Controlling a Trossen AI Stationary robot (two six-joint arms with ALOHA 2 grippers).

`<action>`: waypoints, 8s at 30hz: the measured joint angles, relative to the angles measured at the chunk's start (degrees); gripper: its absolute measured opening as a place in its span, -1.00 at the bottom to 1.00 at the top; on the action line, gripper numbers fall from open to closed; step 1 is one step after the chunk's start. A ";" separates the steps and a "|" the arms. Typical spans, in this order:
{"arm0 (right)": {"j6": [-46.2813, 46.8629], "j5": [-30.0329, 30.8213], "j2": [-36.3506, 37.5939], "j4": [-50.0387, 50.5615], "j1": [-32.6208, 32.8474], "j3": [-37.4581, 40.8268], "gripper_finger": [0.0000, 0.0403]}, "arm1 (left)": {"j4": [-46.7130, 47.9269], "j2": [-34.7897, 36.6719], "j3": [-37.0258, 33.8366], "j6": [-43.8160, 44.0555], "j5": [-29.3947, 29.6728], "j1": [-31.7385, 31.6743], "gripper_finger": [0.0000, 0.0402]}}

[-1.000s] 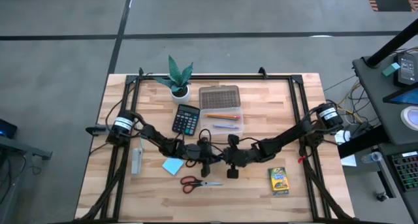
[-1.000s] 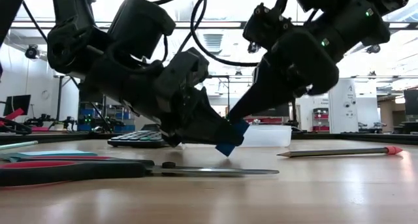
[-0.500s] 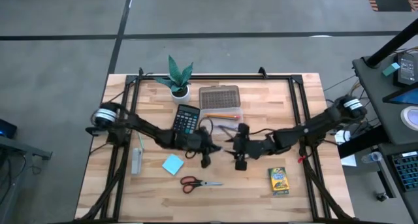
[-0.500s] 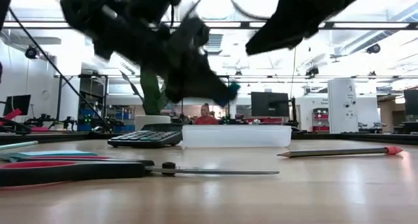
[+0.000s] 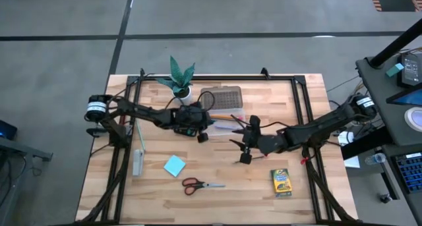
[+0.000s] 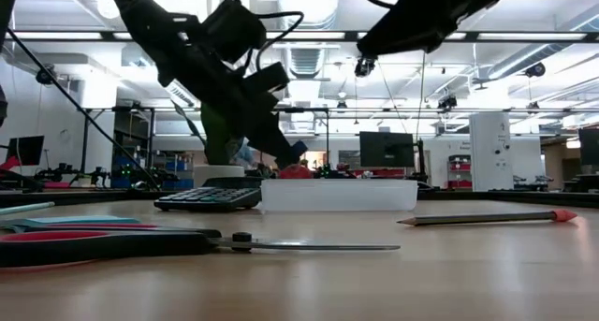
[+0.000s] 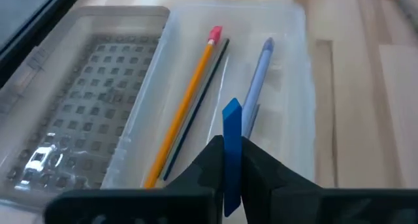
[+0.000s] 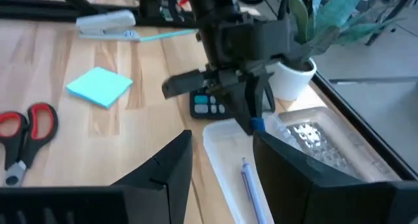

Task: Pack school essentials
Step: Put the blue eraser into the supplies box, then put the black and orange pencil into the supplies box, then put the blue sticky note into the supplies box

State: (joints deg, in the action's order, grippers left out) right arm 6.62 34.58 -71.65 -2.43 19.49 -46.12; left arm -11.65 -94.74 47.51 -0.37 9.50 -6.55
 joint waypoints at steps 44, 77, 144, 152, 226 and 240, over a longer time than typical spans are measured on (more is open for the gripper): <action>4.56 -6.08 -4.44 4.46 -0.02 -0.47 -0.25 | 0.40 18.41 0.05 -9.55 7.44 12.87 -0.17; 14.24 -31.79 -19.84 46.32 -1.16 -20.24 -0.28 | -9.54 32.86 -12.17 -22.61 21.33 13.28 -0.17; -16.68 -13.62 -22.23 30.39 -17.68 -28.37 -0.94 | -10.32 37.55 -15.72 -22.91 22.27 13.34 -0.17; -19.73 -14.02 -23.76 24.17 -21.67 -28.16 -0.94 | -10.32 37.55 -15.69 -22.99 22.27 13.33 -0.17; -20.60 -18.26 12.80 -25.97 -7.74 20.38 -0.63 | -9.95 30.40 -15.52 12.19 12.89 14.95 -0.17; -21.44 -21.53 15.21 -26.19 -7.72 22.57 -0.64 | 28.55 19.88 -2.66 50.41 -5.91 20.54 -0.17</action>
State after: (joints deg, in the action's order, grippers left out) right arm -14.82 13.04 -56.44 -28.62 11.77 -23.55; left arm 16.90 -74.86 44.84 50.04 3.59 13.99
